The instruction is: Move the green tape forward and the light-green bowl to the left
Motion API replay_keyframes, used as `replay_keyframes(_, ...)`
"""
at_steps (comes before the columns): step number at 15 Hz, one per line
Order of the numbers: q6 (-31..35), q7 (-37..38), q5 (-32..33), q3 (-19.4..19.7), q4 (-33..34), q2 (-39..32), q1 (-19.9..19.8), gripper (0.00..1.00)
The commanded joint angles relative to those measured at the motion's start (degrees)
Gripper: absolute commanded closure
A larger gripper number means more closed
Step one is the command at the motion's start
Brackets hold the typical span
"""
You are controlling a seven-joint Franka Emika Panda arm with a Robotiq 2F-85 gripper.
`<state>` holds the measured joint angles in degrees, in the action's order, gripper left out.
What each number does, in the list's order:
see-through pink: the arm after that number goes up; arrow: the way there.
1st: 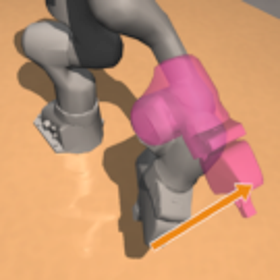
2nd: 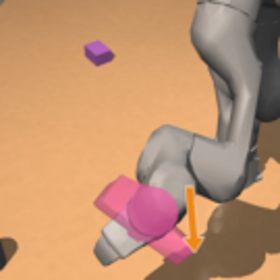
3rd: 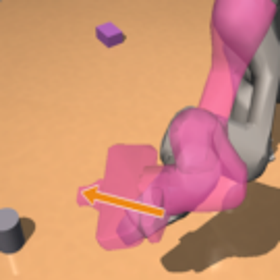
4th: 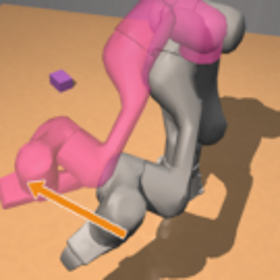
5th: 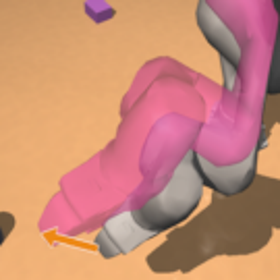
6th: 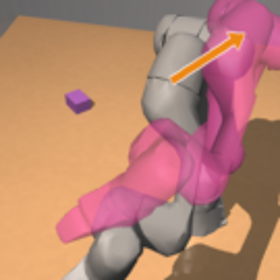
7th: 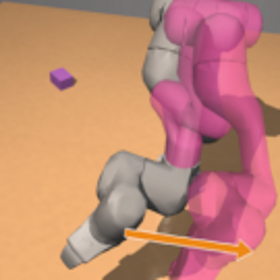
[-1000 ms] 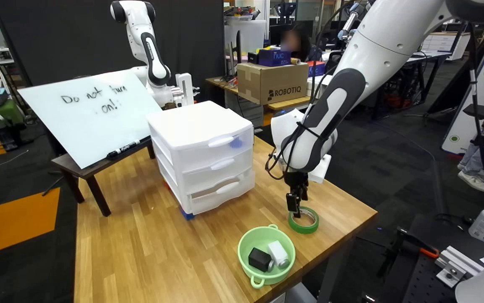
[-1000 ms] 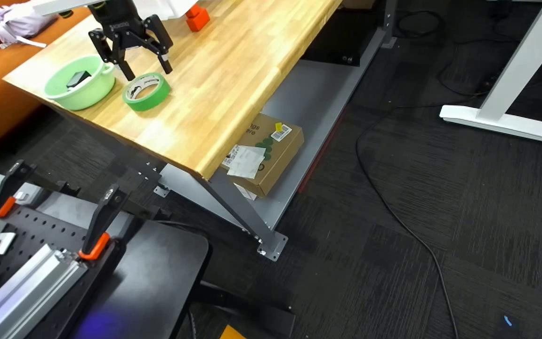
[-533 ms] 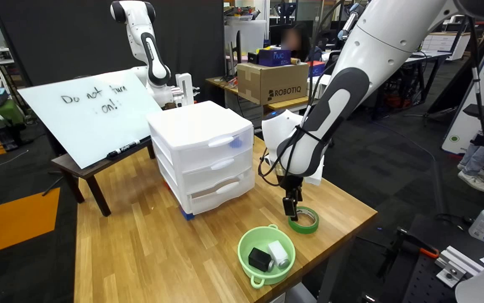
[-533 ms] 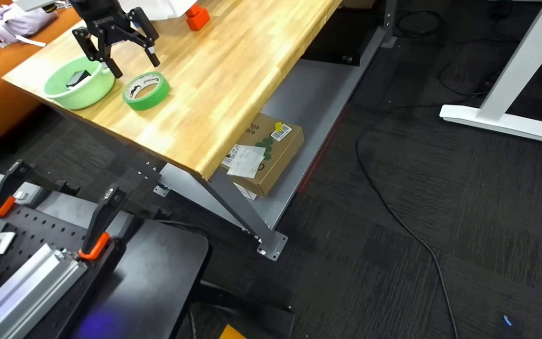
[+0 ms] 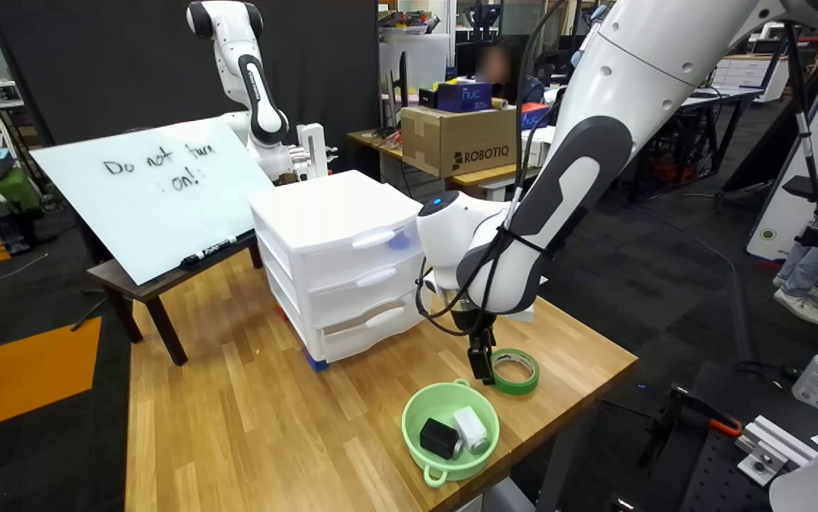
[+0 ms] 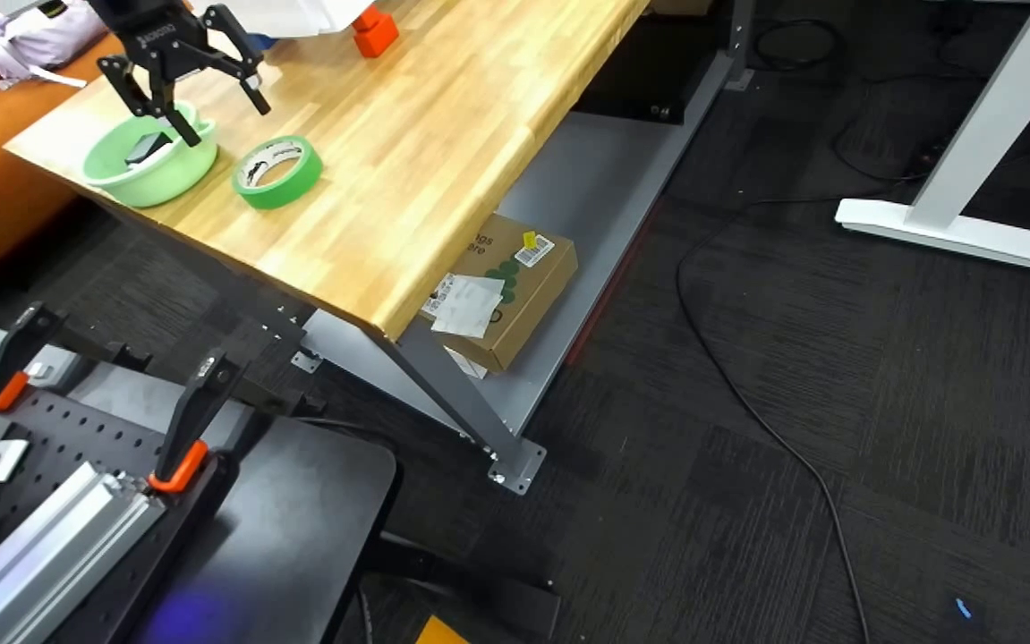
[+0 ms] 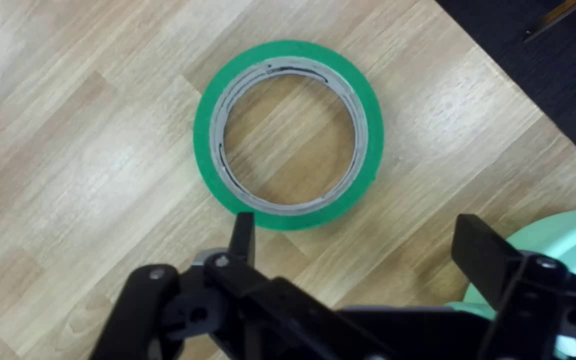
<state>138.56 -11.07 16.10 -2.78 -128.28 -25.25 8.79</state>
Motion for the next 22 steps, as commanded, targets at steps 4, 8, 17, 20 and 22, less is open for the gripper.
replay_keyframes(4,-1.23,-0.9,4.51,-1.59,-1.03,4.25,1.14,0.0)
replay_keyframes(8,-0.96,-4.06,4.29,-2.46,-0.17,3.49,0.41,0.0)
replay_keyframes(17,-0.4,-6.26,3.83,-4.0,0.08,2.24,0.91,0.0)
replay_keyframes(20,-0.39,-6.26,3.82,-3.99,0.08,2.24,0.83,0.0)
replay_keyframes(22,-0.39,-6.26,3.82,-3.99,0.08,2.24,0.83,0.0)
